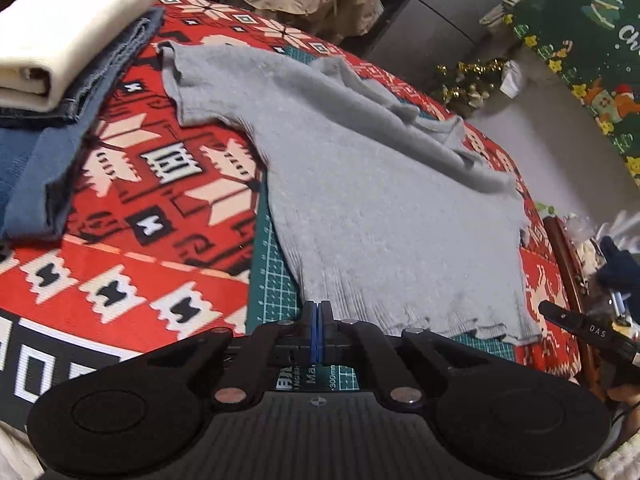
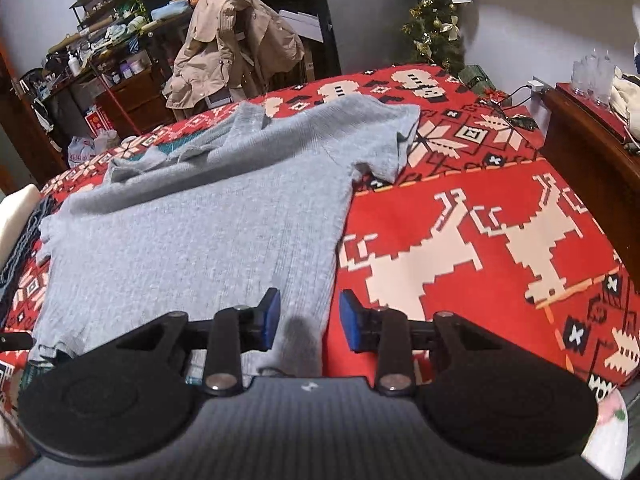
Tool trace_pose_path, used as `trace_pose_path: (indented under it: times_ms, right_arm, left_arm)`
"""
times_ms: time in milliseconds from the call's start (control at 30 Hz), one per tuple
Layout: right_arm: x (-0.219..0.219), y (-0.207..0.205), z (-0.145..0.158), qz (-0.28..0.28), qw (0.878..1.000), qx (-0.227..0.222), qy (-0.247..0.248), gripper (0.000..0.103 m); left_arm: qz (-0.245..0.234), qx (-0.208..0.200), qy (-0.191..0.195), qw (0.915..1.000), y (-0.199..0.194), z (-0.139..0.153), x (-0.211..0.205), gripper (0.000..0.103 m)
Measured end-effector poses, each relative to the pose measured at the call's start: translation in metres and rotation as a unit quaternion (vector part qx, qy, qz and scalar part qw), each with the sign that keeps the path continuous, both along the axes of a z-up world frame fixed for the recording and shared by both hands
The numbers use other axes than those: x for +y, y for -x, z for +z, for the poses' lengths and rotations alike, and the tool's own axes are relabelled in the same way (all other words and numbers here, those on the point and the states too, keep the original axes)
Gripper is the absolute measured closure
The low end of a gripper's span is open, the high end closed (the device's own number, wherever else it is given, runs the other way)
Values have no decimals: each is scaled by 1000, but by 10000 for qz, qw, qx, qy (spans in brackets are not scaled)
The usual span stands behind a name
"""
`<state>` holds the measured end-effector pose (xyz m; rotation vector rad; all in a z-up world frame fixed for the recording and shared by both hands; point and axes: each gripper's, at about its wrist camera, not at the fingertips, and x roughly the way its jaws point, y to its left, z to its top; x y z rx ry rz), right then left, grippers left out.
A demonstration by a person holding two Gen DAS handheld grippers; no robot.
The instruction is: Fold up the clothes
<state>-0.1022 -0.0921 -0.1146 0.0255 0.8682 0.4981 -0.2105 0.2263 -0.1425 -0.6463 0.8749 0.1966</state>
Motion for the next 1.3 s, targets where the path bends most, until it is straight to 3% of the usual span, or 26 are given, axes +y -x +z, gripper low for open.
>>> trace_pose_path:
  times_ms: [100, 433, 733, 800, 900, 967, 1033, 1300]
  right_arm:
    - [-2, -1, -1, -50, 10000, 29, -33, 67]
    - [-8, 2, -4, -126, 9999, 13, 71, 67]
    - [-2, 9, -13, 189, 9989, 310, 311, 67]
    - [0, 8, -15, 225, 9985, 380, 310, 72]
    - [4, 7, -18, 284, 9979, 452, 378, 93]
    - [4, 8, -16, 265, 9979, 444, 390, 98]
    - [5, 8, -15, 245, 9979, 436, 402, 100]
    - [-22, 4, 5, -88, 9983, 581, 65, 101]
  left_arm:
    - [-69, 58, -65, 9999, -5, -4, -7, 102]
    - [-351, 376, -927, 9944, -18, 1, -30, 100]
    - [-323, 643, -1227, 9898, -24, 4, -39, 93]
    - [-336, 657, -1253, 9894, -25, 5, -41, 92]
    - [-338, 675, -1270, 9890, -26, 5, -41, 92]
    - [-294, 698, -1286, 9888, -25, 5, -41, 96]
    - [-227, 715, -1303, 9886, -23, 7, -39, 100]
    - [142, 655, -1163, 9909, 2, 31, -15, 102]
